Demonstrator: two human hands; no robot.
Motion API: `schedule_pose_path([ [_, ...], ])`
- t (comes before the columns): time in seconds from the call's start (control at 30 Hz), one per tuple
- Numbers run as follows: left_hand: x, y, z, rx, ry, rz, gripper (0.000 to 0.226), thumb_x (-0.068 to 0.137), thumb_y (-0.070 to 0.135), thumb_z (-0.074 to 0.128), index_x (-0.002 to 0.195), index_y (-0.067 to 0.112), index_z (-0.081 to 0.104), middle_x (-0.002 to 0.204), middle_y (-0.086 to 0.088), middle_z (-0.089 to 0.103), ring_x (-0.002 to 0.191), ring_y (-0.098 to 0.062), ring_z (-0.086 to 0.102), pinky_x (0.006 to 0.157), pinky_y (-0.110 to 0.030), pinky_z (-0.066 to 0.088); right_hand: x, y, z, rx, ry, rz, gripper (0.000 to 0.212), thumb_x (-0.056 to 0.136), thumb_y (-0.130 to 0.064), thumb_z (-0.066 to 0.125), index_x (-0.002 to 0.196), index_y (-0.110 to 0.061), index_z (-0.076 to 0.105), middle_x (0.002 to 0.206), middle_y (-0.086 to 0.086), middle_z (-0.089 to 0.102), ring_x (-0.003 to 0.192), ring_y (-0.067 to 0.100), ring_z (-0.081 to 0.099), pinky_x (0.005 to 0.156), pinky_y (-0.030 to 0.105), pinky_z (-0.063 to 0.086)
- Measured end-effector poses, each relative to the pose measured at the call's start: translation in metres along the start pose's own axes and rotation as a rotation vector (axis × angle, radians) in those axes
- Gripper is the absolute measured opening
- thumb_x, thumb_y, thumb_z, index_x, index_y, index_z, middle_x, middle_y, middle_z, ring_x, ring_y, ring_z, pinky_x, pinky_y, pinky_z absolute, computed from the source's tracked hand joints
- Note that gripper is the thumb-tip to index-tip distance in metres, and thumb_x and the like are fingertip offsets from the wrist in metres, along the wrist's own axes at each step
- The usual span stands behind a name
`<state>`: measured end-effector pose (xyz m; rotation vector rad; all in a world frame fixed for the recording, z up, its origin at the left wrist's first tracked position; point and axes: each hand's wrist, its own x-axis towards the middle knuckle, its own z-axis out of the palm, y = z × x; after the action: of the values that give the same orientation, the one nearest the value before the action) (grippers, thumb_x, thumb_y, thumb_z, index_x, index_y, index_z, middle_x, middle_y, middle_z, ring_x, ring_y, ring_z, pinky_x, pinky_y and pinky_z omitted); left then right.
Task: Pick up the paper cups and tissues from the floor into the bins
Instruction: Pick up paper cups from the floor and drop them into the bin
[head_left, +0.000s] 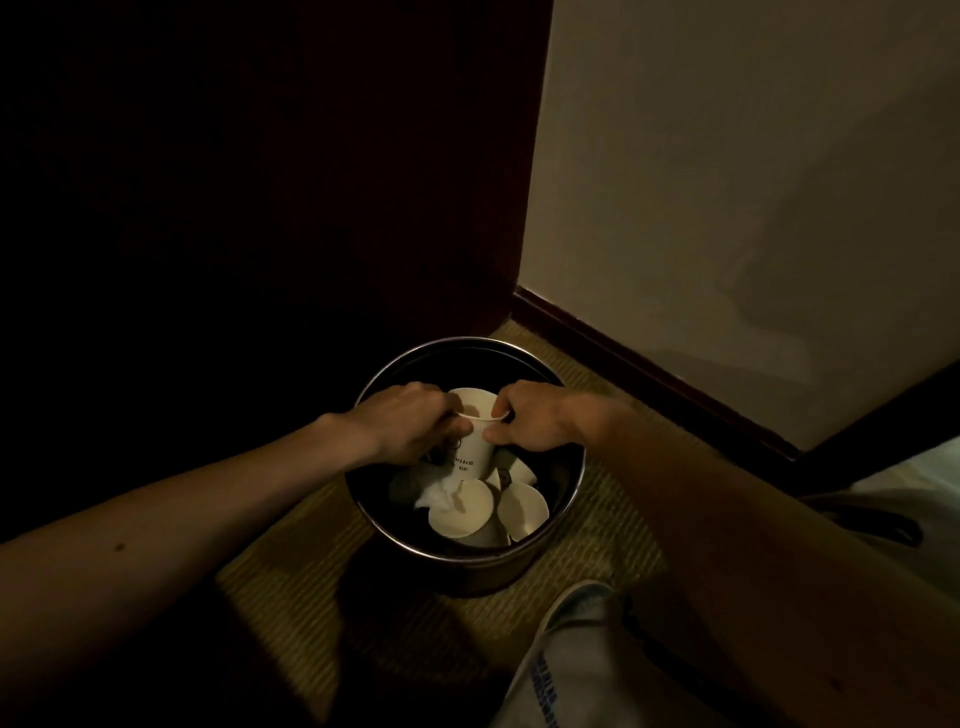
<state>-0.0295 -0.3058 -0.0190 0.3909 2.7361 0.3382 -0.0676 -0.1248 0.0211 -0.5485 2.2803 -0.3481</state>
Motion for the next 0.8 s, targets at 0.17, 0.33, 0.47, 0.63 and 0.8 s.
schedule_pose_path([
  [0.17, 0.004, -0.005, -0.010, -0.006, 0.077, -0.017, 0.014, 0.099, 0.041, 0.050, 0.109, 0.035, 0.058, 0.093, 0.012, 0.063, 0.081, -0.008, 0.062, 0.066, -0.026, 0.044, -0.002, 0.006, -0.011, 0.284, 0.055, 0.014, 0.042, 0.099, -0.025, 0.052, 0.138, -0.017, 0.041, 0.104, 0.007, 0.060, 0.083, 0.021, 0.062, 0.075, 0.032, 0.053],
  [0.33, -0.003, 0.016, -0.063, 0.022, 0.284, -0.057, 0.022, 0.095, 0.044, 0.054, 0.074, 0.036, 0.053, 0.066, 0.012, 0.058, 0.059, -0.003, 0.055, 0.047, -0.025, 0.035, -0.038, -0.005, -0.049, 0.314, 0.261, -0.107, 0.017, 0.091, -0.026, 0.065, 0.102, -0.021, 0.053, 0.076, -0.002, 0.057, 0.061, 0.012, 0.055, 0.056, 0.024, 0.046],
  [0.47, 0.003, 0.070, -0.126, -0.004, 0.428, 0.047, 0.035, 0.089, 0.046, 0.061, 0.061, 0.026, 0.058, 0.052, 0.008, 0.057, 0.049, -0.004, 0.055, 0.046, -0.027, 0.038, -0.113, 0.011, -0.094, 0.209, 0.450, -0.217, 0.016, 0.086, -0.030, 0.070, 0.081, -0.025, 0.056, 0.065, -0.012, 0.050, 0.055, -0.001, 0.048, 0.052, 0.016, 0.035],
  [0.63, 0.014, 0.155, -0.161, -0.037, 0.425, 0.292, 0.041, 0.092, 0.047, 0.059, 0.060, 0.022, 0.058, 0.054, 0.003, 0.057, 0.055, -0.008, 0.056, 0.049, -0.033, 0.041, -0.209, 0.091, -0.115, 0.172, 0.441, -0.037, 0.012, 0.089, -0.031, 0.068, 0.086, -0.022, 0.061, 0.073, -0.003, 0.063, 0.057, 0.003, 0.058, 0.058, 0.024, 0.050],
  [0.8, 0.064, 0.251, -0.104, -0.125, 0.160, 0.499, 0.033, 0.090, 0.051, 0.056, 0.070, 0.025, 0.063, 0.065, 0.009, 0.060, 0.063, -0.002, 0.056, 0.053, -0.028, 0.038, -0.276, 0.214, -0.077, 0.246, 0.409, 0.219, 0.010, 0.091, -0.031, 0.062, 0.101, -0.029, 0.063, 0.094, -0.003, 0.071, 0.078, 0.014, 0.070, 0.067, 0.025, 0.057],
])
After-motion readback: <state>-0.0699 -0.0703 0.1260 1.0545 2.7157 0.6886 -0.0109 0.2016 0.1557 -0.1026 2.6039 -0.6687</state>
